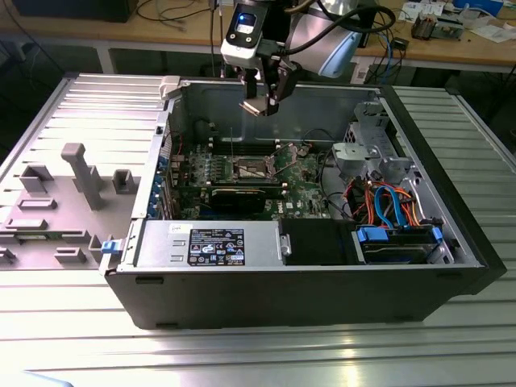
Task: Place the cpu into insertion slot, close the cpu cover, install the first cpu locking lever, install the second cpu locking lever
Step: 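Place the cpu into insertion slot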
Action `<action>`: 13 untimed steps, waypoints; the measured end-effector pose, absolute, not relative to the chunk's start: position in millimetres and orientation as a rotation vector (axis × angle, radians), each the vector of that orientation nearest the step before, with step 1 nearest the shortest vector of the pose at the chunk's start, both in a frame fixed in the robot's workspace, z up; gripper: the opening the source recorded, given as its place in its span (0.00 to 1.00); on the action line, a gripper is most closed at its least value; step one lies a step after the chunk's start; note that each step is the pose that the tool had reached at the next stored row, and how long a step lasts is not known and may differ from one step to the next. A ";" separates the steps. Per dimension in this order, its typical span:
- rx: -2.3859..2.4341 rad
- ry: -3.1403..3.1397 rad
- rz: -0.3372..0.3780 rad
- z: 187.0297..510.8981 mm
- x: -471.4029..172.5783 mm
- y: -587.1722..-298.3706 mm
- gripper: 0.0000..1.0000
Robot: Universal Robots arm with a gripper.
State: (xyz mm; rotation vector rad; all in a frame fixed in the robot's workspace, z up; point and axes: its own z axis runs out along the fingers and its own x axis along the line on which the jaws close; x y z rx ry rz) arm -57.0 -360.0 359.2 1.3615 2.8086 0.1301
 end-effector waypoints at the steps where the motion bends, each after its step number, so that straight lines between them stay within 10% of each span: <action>1: 1.361 2.809 0.130 359.2 -57.0 -360.0 0.55; 13: 1.499 2.734 0.127 355.1 -57.0 -360.0 0.55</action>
